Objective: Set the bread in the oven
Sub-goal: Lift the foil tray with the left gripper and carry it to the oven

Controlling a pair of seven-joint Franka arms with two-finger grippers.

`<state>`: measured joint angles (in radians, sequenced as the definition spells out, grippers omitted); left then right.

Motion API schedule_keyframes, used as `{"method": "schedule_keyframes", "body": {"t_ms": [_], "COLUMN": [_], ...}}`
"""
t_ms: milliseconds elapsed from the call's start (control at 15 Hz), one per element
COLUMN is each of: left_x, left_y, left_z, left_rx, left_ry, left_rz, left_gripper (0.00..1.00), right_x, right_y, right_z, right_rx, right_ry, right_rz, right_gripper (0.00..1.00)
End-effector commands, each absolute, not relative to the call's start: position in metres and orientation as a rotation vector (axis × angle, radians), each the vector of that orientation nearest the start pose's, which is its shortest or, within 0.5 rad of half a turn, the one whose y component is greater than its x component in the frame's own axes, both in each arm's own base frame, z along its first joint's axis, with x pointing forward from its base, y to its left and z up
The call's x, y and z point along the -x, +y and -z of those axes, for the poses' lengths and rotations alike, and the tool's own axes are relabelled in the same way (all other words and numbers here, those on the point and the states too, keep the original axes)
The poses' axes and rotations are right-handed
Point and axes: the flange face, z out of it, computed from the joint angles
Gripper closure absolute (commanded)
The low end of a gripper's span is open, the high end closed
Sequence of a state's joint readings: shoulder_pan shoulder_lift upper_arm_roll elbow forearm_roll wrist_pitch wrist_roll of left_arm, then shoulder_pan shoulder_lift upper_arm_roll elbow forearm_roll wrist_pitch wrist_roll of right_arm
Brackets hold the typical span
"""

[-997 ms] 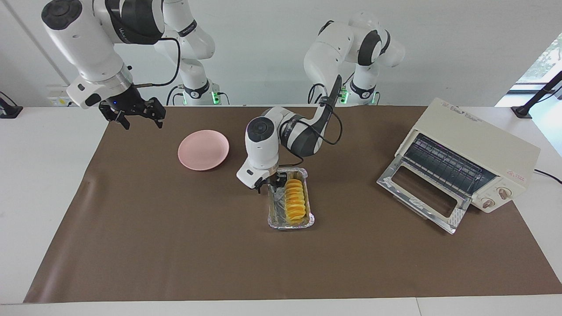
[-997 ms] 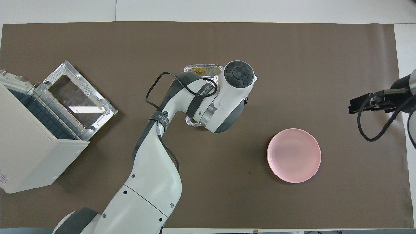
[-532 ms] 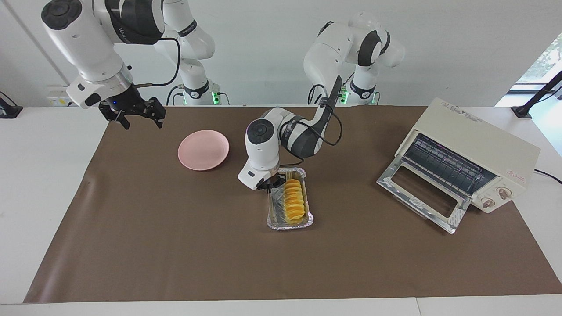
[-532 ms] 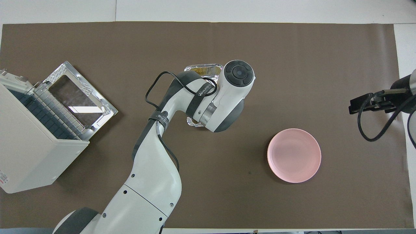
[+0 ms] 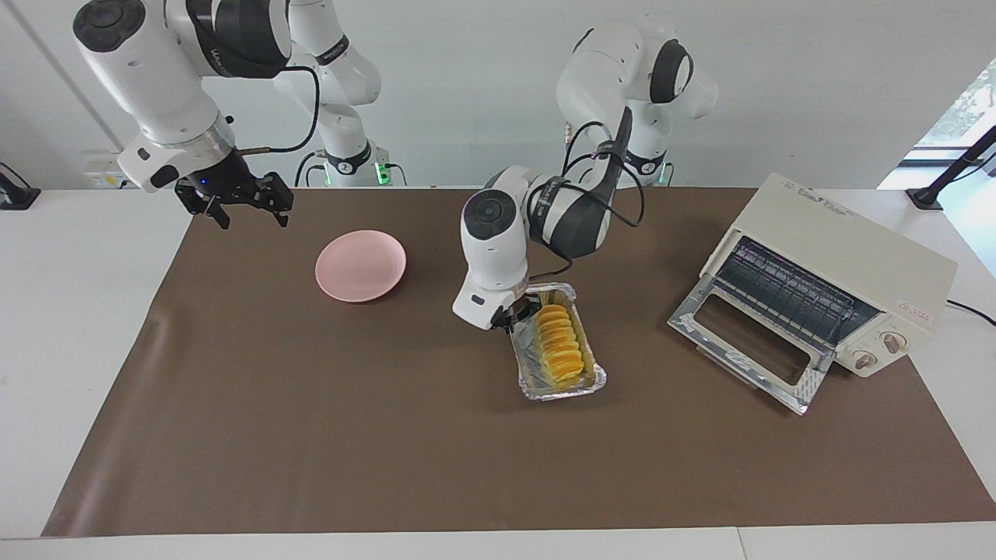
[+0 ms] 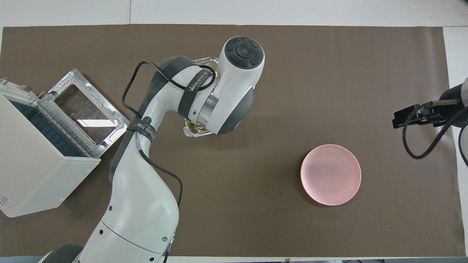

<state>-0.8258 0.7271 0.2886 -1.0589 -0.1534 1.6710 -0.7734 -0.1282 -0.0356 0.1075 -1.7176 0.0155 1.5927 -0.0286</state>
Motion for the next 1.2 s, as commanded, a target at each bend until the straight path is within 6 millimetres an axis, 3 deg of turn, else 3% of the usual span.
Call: {"method": "schedule_keyframes", "body": {"t_ms": [0, 266, 532, 797, 997, 1130], "left_x": [-0.609, -0.646, -0.672, -0.678, -0.675, -0.672], "left_y": [-0.393, -0.274, -0.185, -0.112, -0.075, -0.062], "left_z": [-0.442, -0.468, -0.455, -0.444, -0.433, -0.426], "left_rx": [3.029, 2.939, 2.854, 2.771, 2.725, 2.701], "left_ry": [-0.543, -0.809, -1.011, -1.164, -1.245, -1.272], "left_rz": [-0.116, -0.197, -0.22, -0.21, -0.203, -0.218], "left_gripper": [1.0, 1.0, 1.0, 1.0, 1.0, 1.0], "right_x": [-0.535, -0.535, -0.535, -0.535, -0.535, -0.535], "right_y": [-0.012, -0.012, -0.013, -0.012, -0.012, -0.012], "right_z": [-0.578, -0.579, -0.578, -0.578, -0.578, -0.578], "right_rx": [3.14, 3.14, 3.139, 3.14, 3.14, 3.14], "right_ry": [-0.045, -0.045, -0.043, -0.045, -0.045, -0.045], "right_rz": [-0.133, -0.131, -0.133, -0.133, -0.133, -0.133], "right_gripper": [0.0, 0.0, 0.0, 0.0, 0.0, 0.0]}}
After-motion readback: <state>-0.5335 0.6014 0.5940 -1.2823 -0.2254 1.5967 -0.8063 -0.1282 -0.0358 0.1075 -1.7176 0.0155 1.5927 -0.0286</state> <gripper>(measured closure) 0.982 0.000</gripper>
